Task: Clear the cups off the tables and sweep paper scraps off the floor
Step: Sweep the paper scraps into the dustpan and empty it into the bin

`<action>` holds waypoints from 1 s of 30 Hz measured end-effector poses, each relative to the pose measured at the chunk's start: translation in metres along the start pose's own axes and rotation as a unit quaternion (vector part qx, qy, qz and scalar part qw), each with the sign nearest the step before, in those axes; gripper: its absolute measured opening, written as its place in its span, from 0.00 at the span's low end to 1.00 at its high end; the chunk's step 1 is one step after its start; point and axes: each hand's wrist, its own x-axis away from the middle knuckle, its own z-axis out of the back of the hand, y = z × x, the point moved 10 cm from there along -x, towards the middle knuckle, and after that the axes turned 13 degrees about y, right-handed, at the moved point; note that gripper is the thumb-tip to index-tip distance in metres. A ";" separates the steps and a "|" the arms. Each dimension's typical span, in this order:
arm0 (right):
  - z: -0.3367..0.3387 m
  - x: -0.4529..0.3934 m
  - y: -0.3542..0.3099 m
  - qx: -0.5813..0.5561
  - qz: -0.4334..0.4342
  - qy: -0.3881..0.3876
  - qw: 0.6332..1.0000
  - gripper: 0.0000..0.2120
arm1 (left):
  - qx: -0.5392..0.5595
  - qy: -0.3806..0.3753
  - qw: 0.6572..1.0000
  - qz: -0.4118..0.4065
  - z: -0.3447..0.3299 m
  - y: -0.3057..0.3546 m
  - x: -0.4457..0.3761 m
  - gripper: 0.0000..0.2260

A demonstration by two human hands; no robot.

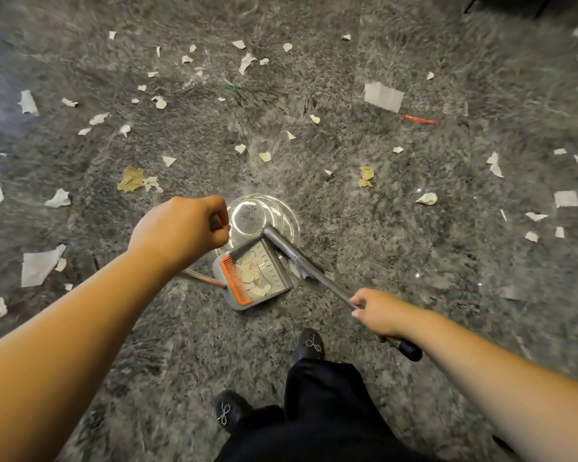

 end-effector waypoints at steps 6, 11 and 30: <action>-0.035 0.024 -0.049 -0.117 0.022 -0.027 0.993 0.14 | 0.024 0.006 1.000 0.005 0.006 -0.009 0.027 0.07; -0.057 0.050 -0.068 -0.133 0.007 -0.015 0.991 0.11 | 0.036 0.024 0.995 0.090 0.020 -0.062 0.075 0.08; -0.169 0.115 -0.304 -0.041 0.155 0.018 0.987 0.13 | 0.048 0.133 0.901 0.411 0.122 -0.321 0.371 0.05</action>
